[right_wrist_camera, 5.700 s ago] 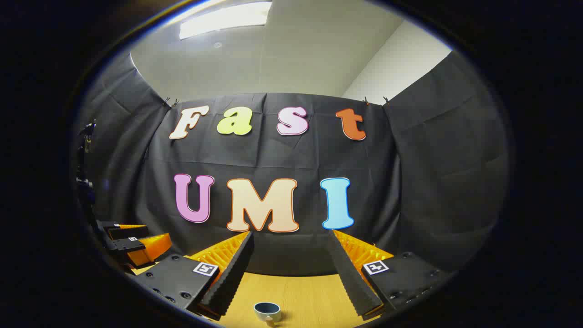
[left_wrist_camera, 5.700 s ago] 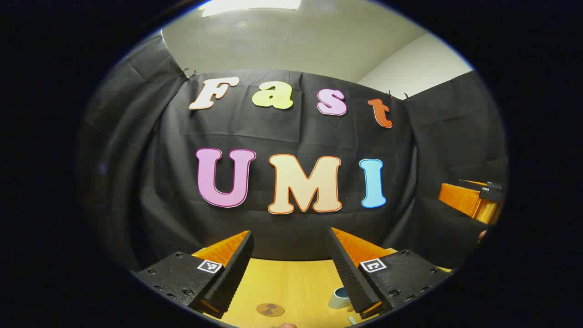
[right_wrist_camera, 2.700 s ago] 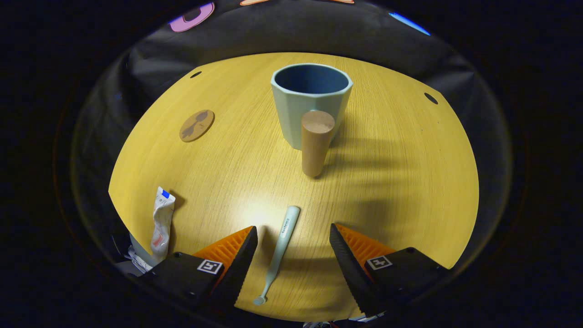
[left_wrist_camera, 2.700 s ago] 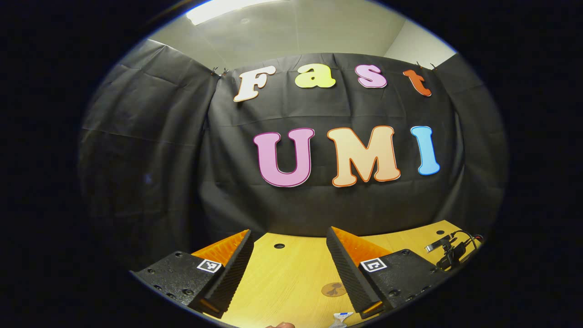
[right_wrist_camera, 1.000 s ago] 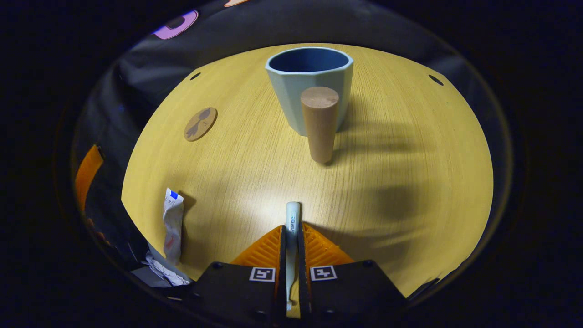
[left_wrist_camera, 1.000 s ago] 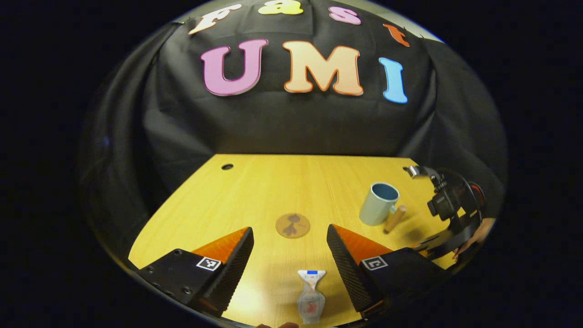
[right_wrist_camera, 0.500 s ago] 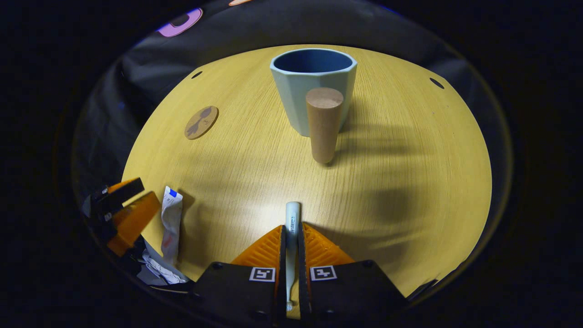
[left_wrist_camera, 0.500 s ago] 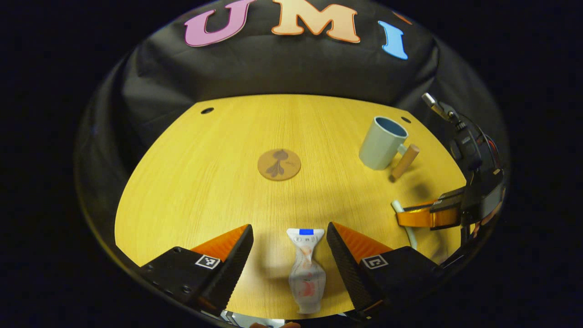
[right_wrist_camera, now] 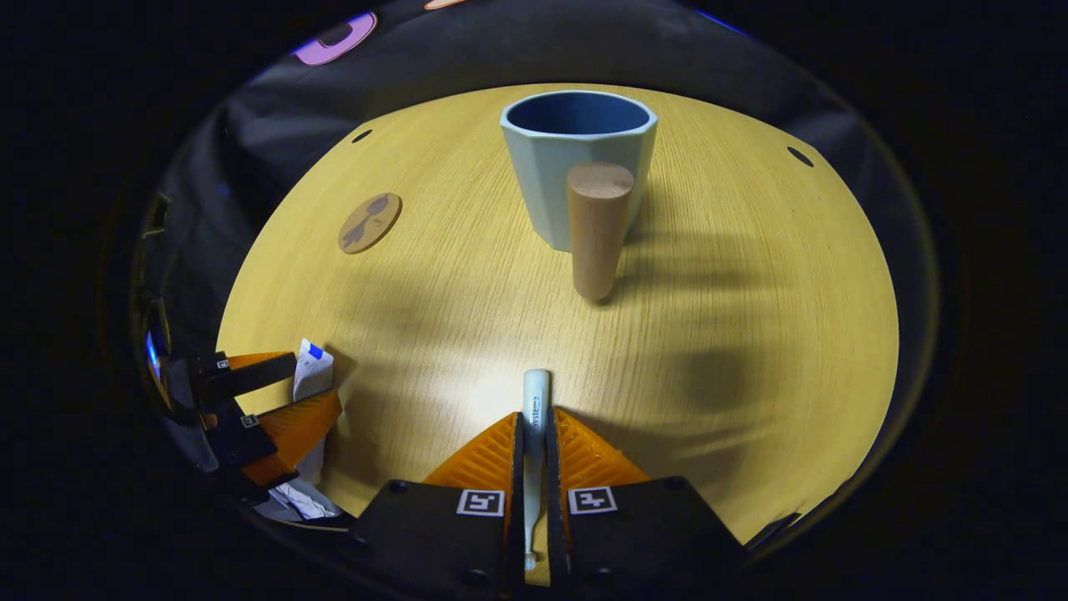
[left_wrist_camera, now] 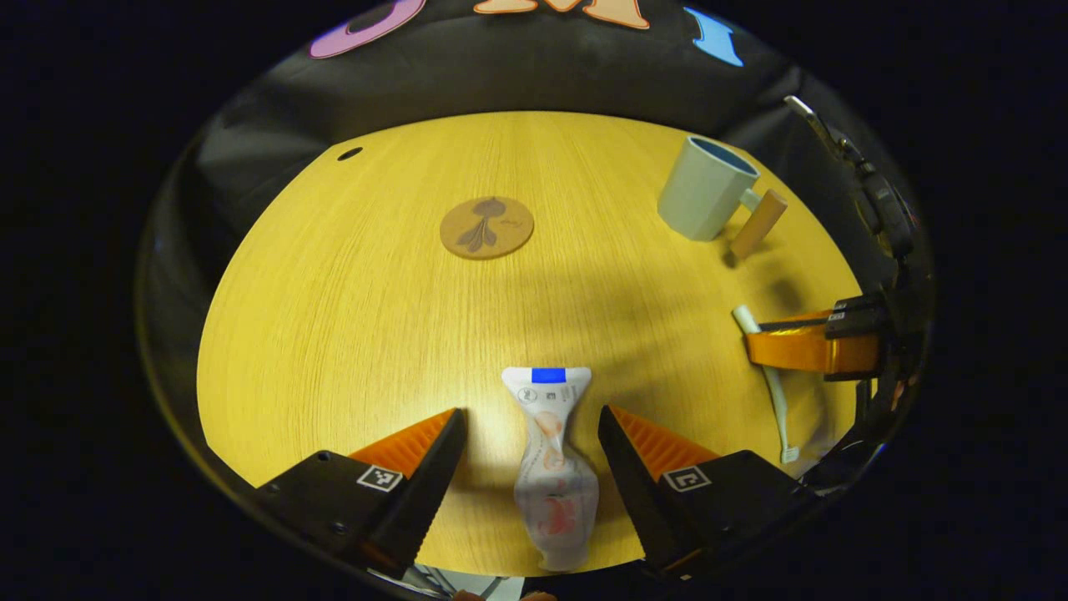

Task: Put the toothbrush and toothpaste on the desktop into the cup, then pick up the cup and place it on the coaster on the desktop.

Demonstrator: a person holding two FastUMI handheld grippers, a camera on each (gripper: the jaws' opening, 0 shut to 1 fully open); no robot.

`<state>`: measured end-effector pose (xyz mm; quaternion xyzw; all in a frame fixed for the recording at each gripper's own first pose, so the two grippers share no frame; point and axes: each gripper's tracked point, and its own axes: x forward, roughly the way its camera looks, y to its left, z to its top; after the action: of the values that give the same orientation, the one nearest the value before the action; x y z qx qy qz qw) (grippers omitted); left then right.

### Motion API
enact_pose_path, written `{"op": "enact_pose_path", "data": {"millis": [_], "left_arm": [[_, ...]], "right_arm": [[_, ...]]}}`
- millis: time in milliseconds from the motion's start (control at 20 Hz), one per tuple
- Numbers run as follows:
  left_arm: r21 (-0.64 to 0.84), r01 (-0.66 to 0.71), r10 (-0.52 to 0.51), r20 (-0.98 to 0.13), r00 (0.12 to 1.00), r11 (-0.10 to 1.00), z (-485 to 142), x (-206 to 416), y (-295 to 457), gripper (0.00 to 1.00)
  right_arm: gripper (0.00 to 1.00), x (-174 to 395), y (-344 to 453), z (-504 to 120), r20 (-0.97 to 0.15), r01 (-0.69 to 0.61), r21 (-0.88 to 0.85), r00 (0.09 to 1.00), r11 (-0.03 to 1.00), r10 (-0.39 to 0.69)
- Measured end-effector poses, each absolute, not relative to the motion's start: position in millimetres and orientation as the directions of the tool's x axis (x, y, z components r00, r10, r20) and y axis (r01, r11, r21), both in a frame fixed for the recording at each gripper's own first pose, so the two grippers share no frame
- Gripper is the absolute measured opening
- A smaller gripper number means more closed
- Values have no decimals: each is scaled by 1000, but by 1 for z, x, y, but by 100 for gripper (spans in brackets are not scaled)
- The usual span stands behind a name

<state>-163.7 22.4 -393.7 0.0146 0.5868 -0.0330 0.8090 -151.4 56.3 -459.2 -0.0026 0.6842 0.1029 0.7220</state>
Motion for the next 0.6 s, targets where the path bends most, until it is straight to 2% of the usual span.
{"op": "enact_pose_path", "data": {"millis": [200, 300, 350, 400, 450, 600], "left_arm": [[-21, 99, -49, -954, 295, 995, -394, -162, 15, 86], [-24, 98, -52, -954, 294, 995, -395, -159, 12, 73], [-27, 91, -53, -954, 295, 995, -395, -157, 10, 60], [-28, 84, -51, -955, 294, 996, -397, -155, 12, 52], [-30, 77, -52, -955, 293, 997, -393, -156, 12, 38], [-52, 71, -71, -948, 309, 996, -395, -150, 9, 18]], "right_arm": [[14, -151, 56, -460, -989, -160, 135, 45, 978, 144], [14, -151, 56, -459, -989, -165, 134, 47, 977, 143], [14, -151, 56, -459, -989, -167, 133, 48, 977, 143], [14, -151, 56, -459, -988, -169, 133, 48, 977, 143], [14, -151, 56, -459, -988, -171, 134, 49, 976, 144], [14, -150, 58, -459, -985, -180, 151, 60, 972, 164]]}}
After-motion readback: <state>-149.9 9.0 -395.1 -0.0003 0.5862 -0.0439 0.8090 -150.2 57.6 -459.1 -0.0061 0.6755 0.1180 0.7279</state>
